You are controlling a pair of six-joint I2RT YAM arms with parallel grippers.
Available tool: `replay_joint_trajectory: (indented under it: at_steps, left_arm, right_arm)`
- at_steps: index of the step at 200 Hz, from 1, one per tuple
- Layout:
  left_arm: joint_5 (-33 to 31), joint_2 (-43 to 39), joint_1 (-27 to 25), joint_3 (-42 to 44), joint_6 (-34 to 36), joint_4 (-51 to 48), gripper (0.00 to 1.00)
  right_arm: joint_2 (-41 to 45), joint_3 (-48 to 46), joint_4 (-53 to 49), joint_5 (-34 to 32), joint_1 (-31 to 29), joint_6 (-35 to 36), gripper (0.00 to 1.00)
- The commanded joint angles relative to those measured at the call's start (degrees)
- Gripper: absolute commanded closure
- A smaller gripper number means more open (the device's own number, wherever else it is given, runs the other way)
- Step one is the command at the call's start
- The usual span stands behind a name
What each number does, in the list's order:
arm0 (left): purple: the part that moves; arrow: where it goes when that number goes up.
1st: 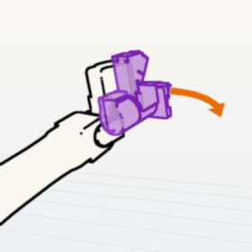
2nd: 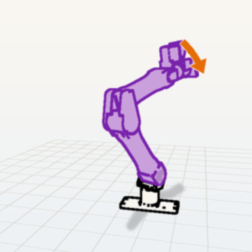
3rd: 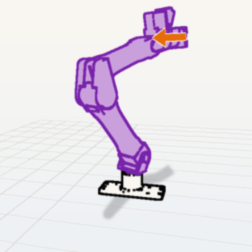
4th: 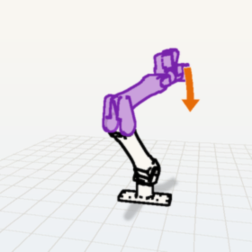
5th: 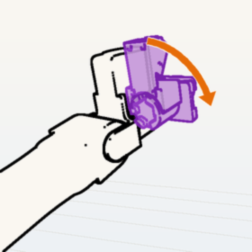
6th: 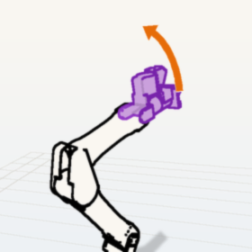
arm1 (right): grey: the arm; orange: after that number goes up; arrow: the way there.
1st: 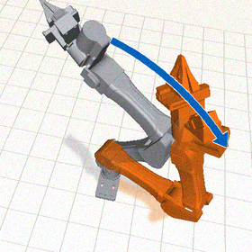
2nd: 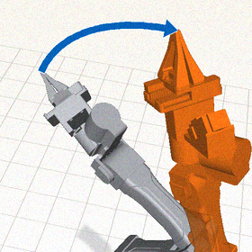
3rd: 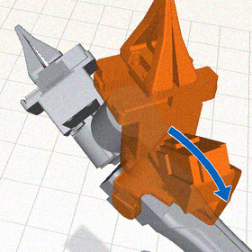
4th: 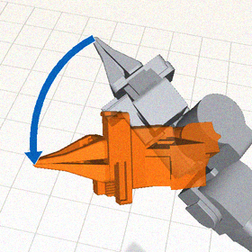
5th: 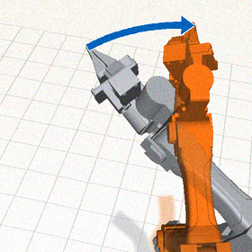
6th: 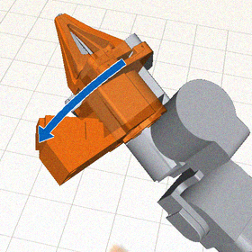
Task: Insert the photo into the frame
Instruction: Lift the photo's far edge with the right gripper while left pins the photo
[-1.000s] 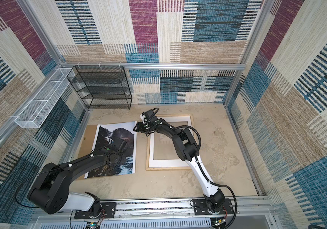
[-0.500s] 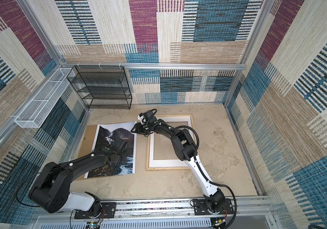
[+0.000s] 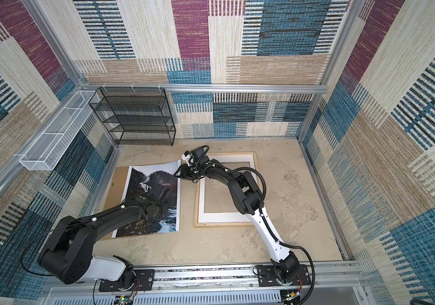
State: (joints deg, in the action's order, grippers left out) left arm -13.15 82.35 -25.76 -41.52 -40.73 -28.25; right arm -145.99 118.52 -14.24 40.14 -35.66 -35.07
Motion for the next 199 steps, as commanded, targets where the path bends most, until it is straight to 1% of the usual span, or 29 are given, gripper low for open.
replay_joint_trajectory:
  at_steps: [1,24,82,141,168,175,199]
  left_arm:
    - [-0.03,-0.34,0.05,-0.23,-0.36,0.21,0.67]
    - [0.05,-0.40,0.01,-0.32,-0.38,0.29,0.67]
    - [0.33,-0.51,0.05,-0.32,-0.30,0.52,0.67]
    - [0.72,-0.83,0.01,-0.23,-0.12,0.86,0.67]
    - [0.68,-1.20,0.00,-0.23,0.04,0.75,0.67]
    - [0.73,-1.31,0.01,-0.23,0.05,0.74,0.67]
    - [0.77,-1.74,0.01,-0.23,0.09,0.76,0.67]
  right_arm:
    - [1.14,-0.38,2.53,1.62,-0.11,-0.09,0.54]
    - [1.83,-1.37,3.05,1.89,-0.12,0.00,0.56]
    - [2.12,-3.48,4.74,2.84,-0.20,-0.26,0.66]
    - [1.26,-3.63,4.64,2.74,-0.20,-0.44,0.67]
    - [1.33,-3.47,4.57,2.71,-0.20,-0.48,0.75]
    - [1.41,-3.56,4.48,2.61,-0.20,-0.46,0.76]
    - [1.59,-3.57,4.22,2.40,-0.18,-0.35,0.85]
